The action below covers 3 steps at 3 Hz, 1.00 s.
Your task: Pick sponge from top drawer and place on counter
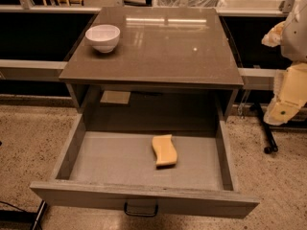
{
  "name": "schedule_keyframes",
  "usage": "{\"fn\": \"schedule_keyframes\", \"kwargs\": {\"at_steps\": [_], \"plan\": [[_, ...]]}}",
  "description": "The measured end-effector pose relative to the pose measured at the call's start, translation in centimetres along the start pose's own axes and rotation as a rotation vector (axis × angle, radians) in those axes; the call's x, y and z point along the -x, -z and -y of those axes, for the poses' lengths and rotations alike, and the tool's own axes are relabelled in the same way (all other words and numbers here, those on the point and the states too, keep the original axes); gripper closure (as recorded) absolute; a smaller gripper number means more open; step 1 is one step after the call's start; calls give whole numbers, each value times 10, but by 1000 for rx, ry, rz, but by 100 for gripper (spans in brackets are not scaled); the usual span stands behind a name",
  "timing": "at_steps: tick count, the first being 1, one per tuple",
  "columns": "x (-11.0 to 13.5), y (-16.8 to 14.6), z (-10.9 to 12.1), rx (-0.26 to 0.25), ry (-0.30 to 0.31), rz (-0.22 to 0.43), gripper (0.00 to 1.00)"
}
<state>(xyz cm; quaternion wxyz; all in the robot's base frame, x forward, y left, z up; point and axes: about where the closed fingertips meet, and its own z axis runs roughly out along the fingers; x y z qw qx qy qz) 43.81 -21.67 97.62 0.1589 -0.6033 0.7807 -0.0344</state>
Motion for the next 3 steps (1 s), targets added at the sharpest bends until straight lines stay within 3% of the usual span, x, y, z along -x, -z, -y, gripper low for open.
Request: {"fn": "schedule_keyframes", "kwargs": {"at_steps": [1, 2, 3], "plan": [[0, 0, 0, 0, 0, 0, 0], [2, -3, 3, -34, 17, 49, 0], [4, -36, -5, -21, 51, 165, 0]]}}
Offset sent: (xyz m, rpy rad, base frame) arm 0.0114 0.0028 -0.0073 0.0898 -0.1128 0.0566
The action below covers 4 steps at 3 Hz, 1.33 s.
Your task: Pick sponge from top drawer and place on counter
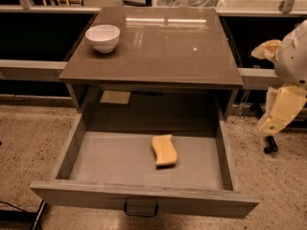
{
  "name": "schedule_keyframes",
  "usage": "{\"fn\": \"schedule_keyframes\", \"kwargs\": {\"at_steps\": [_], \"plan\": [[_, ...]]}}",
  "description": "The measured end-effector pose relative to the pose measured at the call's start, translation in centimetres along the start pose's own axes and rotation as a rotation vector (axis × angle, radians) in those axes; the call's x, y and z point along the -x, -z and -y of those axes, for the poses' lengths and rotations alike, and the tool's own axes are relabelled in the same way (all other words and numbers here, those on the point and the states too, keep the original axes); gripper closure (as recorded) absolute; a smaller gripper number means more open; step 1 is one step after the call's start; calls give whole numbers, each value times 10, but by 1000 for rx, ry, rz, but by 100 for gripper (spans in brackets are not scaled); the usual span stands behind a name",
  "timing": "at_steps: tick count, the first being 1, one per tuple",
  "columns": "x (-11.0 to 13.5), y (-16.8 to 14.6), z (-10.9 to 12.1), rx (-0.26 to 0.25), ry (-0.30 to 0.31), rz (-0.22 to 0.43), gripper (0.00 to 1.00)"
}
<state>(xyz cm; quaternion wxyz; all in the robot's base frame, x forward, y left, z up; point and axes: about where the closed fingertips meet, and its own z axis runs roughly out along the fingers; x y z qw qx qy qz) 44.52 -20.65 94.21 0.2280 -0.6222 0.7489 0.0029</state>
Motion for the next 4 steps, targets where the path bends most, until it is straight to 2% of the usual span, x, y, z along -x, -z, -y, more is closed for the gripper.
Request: {"fn": "schedule_keyframes", "kwargs": {"at_steps": [1, 2, 3, 4], "plan": [[1, -69, -18, 93, 14, 69, 0], [-17, -97, -46, 118, 42, 59, 0], [-16, -102, -42, 125, 47, 65, 0], [-9, -128, -25, 163, 72, 96, 0]]}}
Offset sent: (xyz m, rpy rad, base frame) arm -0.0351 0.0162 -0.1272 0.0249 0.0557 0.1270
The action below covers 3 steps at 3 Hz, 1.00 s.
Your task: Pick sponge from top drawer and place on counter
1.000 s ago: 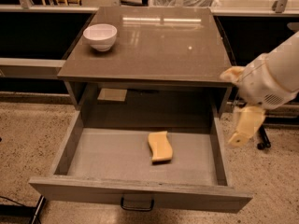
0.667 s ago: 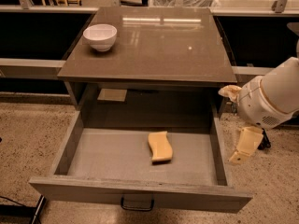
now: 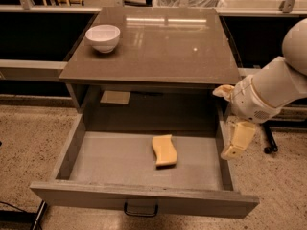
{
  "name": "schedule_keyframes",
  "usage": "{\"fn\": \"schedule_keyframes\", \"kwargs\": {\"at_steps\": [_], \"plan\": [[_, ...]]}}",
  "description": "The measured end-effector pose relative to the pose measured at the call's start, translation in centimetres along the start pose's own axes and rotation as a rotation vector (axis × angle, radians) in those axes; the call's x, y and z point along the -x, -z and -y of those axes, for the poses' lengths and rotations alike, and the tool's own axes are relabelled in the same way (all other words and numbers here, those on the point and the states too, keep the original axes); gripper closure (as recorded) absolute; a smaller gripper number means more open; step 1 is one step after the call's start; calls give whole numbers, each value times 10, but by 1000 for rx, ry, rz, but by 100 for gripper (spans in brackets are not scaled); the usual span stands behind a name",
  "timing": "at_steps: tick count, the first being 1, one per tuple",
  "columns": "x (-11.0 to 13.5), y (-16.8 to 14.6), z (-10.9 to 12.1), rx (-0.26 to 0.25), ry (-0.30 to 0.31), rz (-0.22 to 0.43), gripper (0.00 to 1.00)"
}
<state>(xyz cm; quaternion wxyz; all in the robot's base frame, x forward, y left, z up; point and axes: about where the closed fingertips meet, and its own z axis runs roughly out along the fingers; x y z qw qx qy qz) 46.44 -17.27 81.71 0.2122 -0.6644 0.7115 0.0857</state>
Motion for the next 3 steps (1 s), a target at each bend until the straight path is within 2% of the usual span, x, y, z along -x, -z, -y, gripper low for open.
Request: {"fn": "schedule_keyframes", "kwargs": {"at_steps": [1, 2, 3], "plan": [[-20, -46, 31, 54, 5, 9, 0], [-29, -106, 54, 102, 34, 38, 0], [-24, -181, 67, 153, 50, 59, 0]]}}
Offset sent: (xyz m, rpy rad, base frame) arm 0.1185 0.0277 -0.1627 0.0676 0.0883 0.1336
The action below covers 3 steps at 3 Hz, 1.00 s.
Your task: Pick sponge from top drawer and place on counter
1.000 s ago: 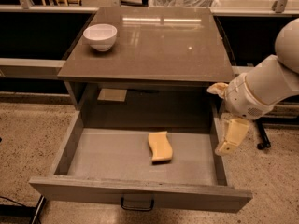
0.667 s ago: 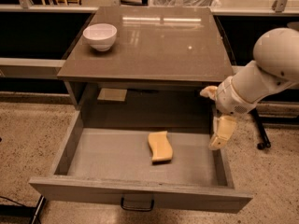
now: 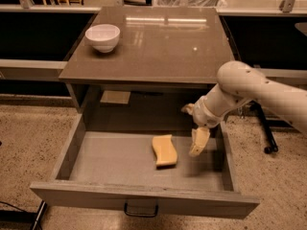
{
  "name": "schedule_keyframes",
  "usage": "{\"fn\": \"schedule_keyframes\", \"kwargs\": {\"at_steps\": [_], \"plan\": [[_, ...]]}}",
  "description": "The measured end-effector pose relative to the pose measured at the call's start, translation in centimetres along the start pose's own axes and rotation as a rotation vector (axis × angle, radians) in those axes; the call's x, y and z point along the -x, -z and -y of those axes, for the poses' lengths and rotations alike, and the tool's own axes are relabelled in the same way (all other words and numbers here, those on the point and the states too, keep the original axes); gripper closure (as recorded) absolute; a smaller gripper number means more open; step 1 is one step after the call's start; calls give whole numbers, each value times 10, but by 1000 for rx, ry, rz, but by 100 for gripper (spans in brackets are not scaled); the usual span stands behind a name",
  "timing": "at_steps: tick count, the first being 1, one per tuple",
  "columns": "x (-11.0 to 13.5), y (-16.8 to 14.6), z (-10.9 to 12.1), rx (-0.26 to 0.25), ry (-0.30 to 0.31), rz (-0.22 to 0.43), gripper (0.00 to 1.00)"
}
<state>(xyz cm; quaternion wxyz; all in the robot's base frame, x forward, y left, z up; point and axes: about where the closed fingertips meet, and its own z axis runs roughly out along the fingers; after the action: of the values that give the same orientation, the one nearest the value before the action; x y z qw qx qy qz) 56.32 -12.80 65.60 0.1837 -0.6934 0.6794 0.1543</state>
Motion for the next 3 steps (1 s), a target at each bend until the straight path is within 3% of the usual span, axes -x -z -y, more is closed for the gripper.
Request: {"fn": "schedule_keyframes", "kwargs": {"at_steps": [2, 3], "plan": [[3, -13, -3, 25, 0, 44, 0], [24, -47, -18, 60, 45, 110, 0]]}}
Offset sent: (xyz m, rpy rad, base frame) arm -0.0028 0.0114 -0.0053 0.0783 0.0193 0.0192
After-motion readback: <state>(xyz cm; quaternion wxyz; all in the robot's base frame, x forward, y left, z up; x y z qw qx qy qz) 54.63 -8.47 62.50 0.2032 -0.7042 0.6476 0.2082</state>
